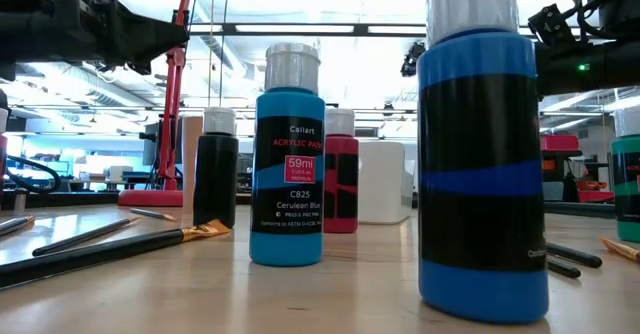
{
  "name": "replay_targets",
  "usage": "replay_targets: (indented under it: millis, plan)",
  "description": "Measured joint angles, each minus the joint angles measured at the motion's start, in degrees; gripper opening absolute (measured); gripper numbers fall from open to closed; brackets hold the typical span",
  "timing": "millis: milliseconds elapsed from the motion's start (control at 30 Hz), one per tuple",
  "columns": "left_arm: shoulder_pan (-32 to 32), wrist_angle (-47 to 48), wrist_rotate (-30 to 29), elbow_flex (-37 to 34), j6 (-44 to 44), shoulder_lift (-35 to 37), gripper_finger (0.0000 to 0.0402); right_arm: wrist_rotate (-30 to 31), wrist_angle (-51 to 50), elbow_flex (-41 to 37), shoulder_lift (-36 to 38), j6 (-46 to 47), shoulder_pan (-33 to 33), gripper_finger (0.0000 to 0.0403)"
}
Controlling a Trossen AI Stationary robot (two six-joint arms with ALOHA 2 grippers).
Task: Pick & Place Paint Supplies
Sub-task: Put the large light blue paint bottle into the white bin
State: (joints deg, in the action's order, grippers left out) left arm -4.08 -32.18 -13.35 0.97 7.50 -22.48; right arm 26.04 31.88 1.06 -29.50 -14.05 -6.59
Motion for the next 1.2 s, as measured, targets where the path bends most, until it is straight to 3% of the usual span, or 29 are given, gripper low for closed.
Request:
replay_targets:
  millis: [67,233,333,533,733,867,1200]
  plan:
    - [0.0,-1.09,1.42,0.05,-2.05,0.01,0.0064,-0.94,0.54,0.0,0.02,2.89,0.09,0.0007]
    - [-0.04,-2.21,2.89,0.11,-2.37,0.02,0.0064,-10.0,3.0,0.0,0.02,14.04,0.1,0.0007]
    - [-0.04,-2.21,2.09,0.15,-2.86,0.0,0.007,-11.45,4.87,0.0,-0.02,10.22,-0.02,0.0007]
    - [-0.02,-2.44,2.03,0.2,-5.16,0.0,0.0104,-7.67,9.61,0.0,0.01,3.41,-0.02,0.0007]
    - [-0.02,-5.95,2.04,1.71,-5.28,0.0,0.0146,-17.17,14.71,0.0,-0.25,3.22,0.0,0.0012]
    - [-0.02,-6.03,2.04,4.63,-5.59,-0.47,0.0162,-23.0,16.74,0.0,-1.35,3.05,0.0,0.0052]
    - [0.0,-5.82,2.04,7.5,-6.81,-3.78,0.0153,-28.01,12.43,0.0,-6.37,8.57,-0.02,0.0217]
